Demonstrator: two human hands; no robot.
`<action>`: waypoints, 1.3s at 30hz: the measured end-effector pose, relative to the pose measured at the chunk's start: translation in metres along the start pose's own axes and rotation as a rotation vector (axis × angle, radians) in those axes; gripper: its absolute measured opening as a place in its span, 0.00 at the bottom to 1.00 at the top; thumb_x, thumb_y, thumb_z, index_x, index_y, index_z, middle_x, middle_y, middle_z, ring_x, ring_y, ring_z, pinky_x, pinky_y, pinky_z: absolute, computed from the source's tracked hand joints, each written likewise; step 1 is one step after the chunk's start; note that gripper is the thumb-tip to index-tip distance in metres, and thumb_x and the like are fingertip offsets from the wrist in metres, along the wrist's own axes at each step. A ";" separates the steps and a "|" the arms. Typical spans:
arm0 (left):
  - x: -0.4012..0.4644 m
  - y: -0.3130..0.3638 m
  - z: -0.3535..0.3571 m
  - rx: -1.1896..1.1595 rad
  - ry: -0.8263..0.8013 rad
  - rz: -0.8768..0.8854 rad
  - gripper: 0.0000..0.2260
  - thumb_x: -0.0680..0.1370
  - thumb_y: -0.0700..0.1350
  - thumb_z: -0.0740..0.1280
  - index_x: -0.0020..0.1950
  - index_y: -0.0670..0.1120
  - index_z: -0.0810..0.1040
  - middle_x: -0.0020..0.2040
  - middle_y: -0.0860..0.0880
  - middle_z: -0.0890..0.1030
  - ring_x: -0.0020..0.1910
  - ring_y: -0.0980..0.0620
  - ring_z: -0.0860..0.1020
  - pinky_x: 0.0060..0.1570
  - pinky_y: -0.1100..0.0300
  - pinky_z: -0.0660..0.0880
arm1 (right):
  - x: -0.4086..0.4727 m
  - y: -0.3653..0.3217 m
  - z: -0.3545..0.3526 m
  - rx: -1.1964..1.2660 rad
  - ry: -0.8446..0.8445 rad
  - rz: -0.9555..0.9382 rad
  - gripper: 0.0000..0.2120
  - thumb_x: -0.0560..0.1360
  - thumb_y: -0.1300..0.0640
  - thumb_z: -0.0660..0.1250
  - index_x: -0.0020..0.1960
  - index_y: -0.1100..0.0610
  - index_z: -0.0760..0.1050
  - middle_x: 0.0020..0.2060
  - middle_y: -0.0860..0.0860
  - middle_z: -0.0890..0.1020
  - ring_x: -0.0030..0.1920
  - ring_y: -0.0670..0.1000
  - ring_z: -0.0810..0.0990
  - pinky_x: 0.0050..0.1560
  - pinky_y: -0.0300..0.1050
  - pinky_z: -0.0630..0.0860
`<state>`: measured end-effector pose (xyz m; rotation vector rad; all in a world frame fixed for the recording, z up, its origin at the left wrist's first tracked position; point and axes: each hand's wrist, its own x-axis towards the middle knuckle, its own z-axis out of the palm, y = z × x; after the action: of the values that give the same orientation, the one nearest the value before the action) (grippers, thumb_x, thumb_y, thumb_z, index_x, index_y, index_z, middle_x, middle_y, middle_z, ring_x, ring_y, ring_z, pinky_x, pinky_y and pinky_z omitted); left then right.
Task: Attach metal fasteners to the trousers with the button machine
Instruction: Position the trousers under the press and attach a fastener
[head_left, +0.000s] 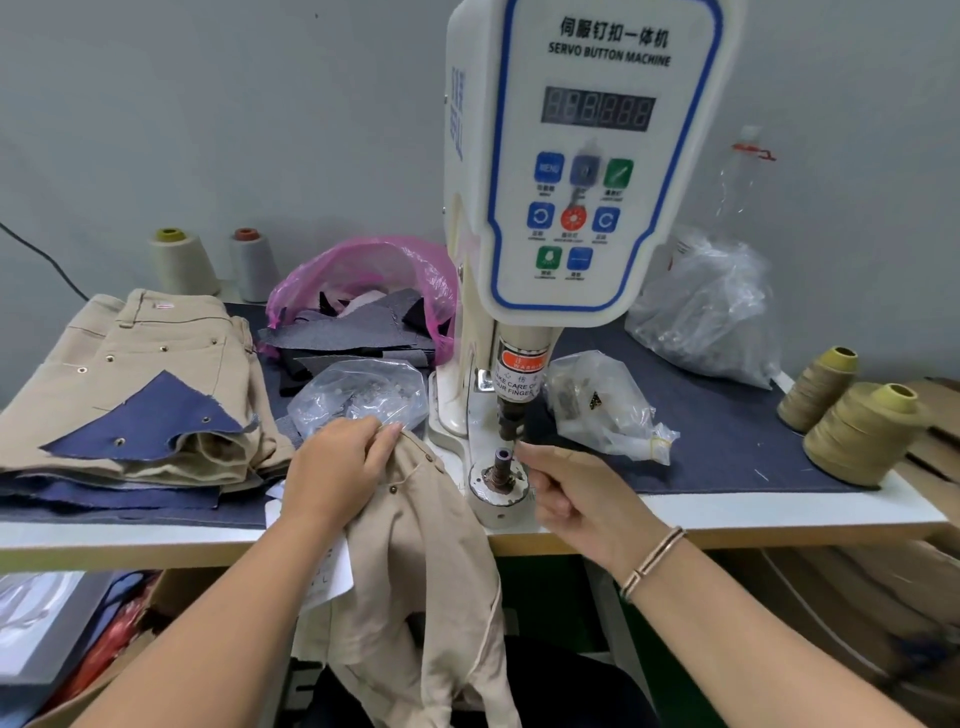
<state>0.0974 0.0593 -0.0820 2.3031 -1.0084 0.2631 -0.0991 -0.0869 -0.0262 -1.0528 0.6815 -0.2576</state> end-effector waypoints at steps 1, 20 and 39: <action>0.000 0.000 0.000 0.003 -0.001 -0.003 0.18 0.80 0.54 0.59 0.32 0.49 0.65 0.32 0.49 0.72 0.37 0.46 0.73 0.34 0.54 0.65 | 0.000 0.002 0.003 0.062 -0.014 0.025 0.12 0.75 0.60 0.67 0.34 0.58 0.71 0.23 0.50 0.71 0.18 0.43 0.60 0.20 0.34 0.55; 0.000 -0.003 0.002 0.002 -0.025 -0.018 0.18 0.79 0.57 0.57 0.31 0.52 0.61 0.32 0.50 0.72 0.38 0.45 0.73 0.34 0.54 0.66 | 0.000 0.003 0.015 0.408 -0.039 0.169 0.07 0.77 0.59 0.63 0.42 0.60 0.72 0.21 0.49 0.67 0.15 0.43 0.59 0.16 0.33 0.57; 0.000 0.002 0.000 0.077 -0.032 0.036 0.22 0.79 0.55 0.60 0.28 0.49 0.60 0.27 0.53 0.68 0.35 0.47 0.70 0.32 0.56 0.63 | -0.028 -0.003 0.033 0.694 -0.122 0.198 0.09 0.68 0.61 0.64 0.47 0.62 0.72 0.20 0.48 0.66 0.14 0.43 0.59 0.18 0.33 0.54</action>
<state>0.0962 0.0582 -0.0807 2.3670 -1.0734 0.2847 -0.0995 -0.0507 -0.0023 -0.3314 0.5211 -0.2306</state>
